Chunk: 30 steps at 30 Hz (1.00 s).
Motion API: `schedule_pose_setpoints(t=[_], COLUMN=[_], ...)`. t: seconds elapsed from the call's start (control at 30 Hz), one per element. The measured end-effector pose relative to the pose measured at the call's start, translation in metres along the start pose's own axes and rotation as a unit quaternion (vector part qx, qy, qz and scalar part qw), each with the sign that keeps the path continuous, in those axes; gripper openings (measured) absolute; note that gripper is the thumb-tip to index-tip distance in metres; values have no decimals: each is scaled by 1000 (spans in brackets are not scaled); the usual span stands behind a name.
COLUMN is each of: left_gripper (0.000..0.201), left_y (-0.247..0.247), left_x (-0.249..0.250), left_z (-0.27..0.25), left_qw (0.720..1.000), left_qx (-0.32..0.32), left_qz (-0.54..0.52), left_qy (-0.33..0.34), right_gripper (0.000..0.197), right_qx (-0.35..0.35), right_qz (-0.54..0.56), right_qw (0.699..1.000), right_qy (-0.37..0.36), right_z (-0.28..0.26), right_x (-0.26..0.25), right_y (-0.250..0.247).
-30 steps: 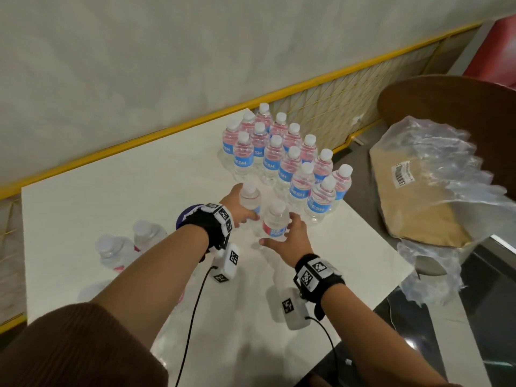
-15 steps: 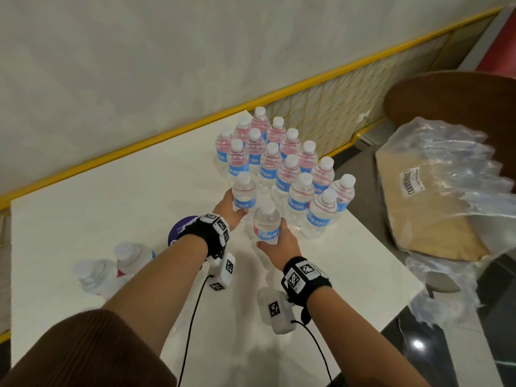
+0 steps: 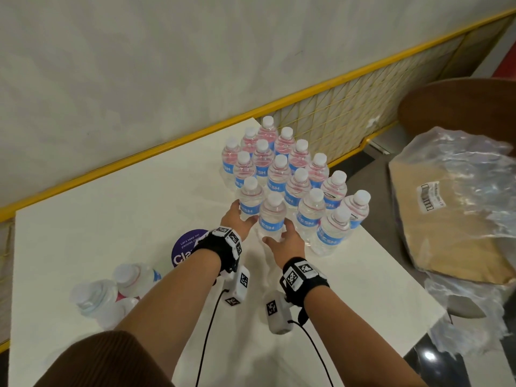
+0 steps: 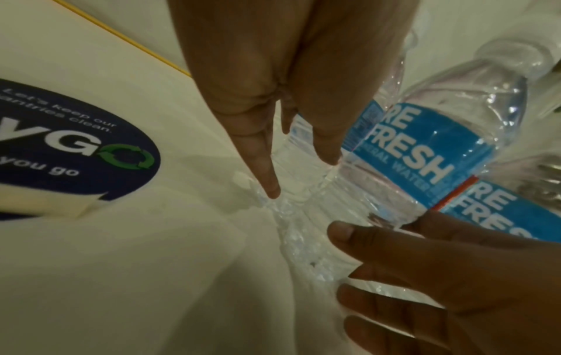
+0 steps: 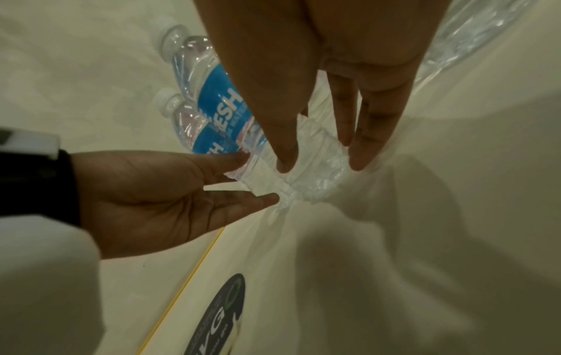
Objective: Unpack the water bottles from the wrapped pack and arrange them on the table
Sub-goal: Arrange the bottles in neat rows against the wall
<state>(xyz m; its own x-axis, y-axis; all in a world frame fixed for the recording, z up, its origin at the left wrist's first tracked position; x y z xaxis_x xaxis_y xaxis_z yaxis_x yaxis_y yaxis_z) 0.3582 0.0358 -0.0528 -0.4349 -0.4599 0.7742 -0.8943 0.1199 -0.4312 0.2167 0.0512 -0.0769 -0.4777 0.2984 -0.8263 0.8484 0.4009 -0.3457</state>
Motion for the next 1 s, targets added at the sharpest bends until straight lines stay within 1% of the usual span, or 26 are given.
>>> schedule_pose_setpoints(t=[0.13,0.27,0.37,0.47,0.6,0.73,0.8,0.87,0.93,0.97,1.0], left_gripper=[60,44,46,44,38,30,29,37,50,53,52], left_y=[-2,-3,-4,-5,-5,-6,-8,-12,-19,-24,-29], left_x=[3,6,12,16,20,26,28,32,40,44,48], left_z=[9,15,13,12,11,9,7,2,-6,-12,-19], left_qw=[1000,1000,1000,1000,999,996,992,983,971,966,962], left_qx=[-1,-7,-9,-17,-41,-70,-82,-100,-129,-144,-157], left_qz=[-12,-2,3,13,17,58,87,125,170,186,199], left_qy=[-12,-25,-22,-17,-6,-24,-50,-85,-108,-110,-105], right_gripper=[69,63,58,59,58,63,64,60,57,56,53], right_qx=[7,13,16,22,29,20,9,-9,-52,-79,-105], right_qz=[0,0,-2,-1,-11,-25,-30,-42,-62,-72,-83], right_qw=[1000,1000,1000,999,997,995,995,993,988,985,983], right_qy=[-2,8,18,29,68,92,96,109,128,132,128], right_z=[7,12,14,16,19,19,18,14,8,3,-4], right_x=[-7,-13,-16,-16,-17,-17,-18,-18,-15,-13,-10], right_y=[0,0,-1,0,2,0,-2,-4,-5,-3,1])
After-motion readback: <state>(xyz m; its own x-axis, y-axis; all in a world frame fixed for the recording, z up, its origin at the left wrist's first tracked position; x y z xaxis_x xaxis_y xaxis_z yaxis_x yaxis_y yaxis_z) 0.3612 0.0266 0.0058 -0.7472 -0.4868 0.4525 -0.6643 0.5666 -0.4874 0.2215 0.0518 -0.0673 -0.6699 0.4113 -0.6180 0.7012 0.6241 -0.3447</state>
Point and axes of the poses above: each hand's wrist, its own z-axis towards the middle knuckle, its own y-axis out of the palm, x = y × z, the point moved 1 cm from there along z, towards the middle knuckle, and after that the axes turned 15 degrees about -x, right-handed, at the moved point
